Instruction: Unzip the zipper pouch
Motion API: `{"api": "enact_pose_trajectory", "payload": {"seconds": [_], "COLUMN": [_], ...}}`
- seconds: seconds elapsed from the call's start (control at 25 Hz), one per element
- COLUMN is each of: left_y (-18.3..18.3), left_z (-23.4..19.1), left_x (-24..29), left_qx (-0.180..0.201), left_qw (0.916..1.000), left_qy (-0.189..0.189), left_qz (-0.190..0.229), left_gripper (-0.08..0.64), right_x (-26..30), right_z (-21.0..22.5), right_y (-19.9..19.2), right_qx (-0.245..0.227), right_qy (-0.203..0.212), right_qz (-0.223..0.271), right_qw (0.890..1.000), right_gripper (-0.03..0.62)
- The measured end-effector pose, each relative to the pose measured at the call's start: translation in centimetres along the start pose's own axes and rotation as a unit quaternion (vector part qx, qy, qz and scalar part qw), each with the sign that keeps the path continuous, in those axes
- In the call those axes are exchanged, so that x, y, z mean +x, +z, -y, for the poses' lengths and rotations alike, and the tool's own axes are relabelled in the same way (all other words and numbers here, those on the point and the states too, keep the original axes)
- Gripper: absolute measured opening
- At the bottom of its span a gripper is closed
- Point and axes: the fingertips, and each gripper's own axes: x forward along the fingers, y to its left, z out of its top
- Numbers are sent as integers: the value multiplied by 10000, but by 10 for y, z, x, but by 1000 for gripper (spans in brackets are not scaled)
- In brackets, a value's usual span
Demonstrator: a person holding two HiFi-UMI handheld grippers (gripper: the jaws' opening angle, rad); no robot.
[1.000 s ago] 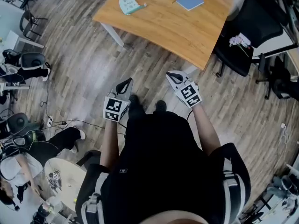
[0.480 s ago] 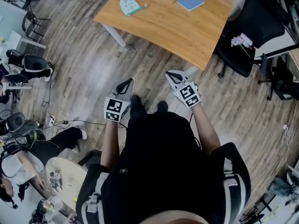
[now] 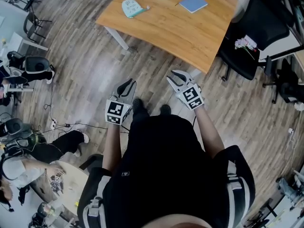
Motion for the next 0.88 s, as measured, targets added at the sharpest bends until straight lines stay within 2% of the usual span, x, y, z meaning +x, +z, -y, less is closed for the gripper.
{"api": "enact_pose_trajectory", "payload": {"seconds": [0.12,0.24,0.6,0.88], "left_y": [2,3,-6,-7], "left_z": [1,5,6,13], "left_x": [-1,-4,-12,-11], "left_qx": [5,10,-110,-121], "left_qw": [10000,10000,9999,9999], "left_qy": [-11,-62,10,88], "left_qz": [24,63,24,-13], "left_gripper": [101,182,196,201], "right_x": [-1,-2,1,-2], "right_z": [0,-2,-7,-7], "right_y": [2,2,3,-1], "right_qx": [69,168,236,203], "right_qy": [10,45,130,220], "right_qz": [66,136,193,167], "right_qw": [10000,9998,9994,9994], "right_gripper": [166,208,269,282]}}
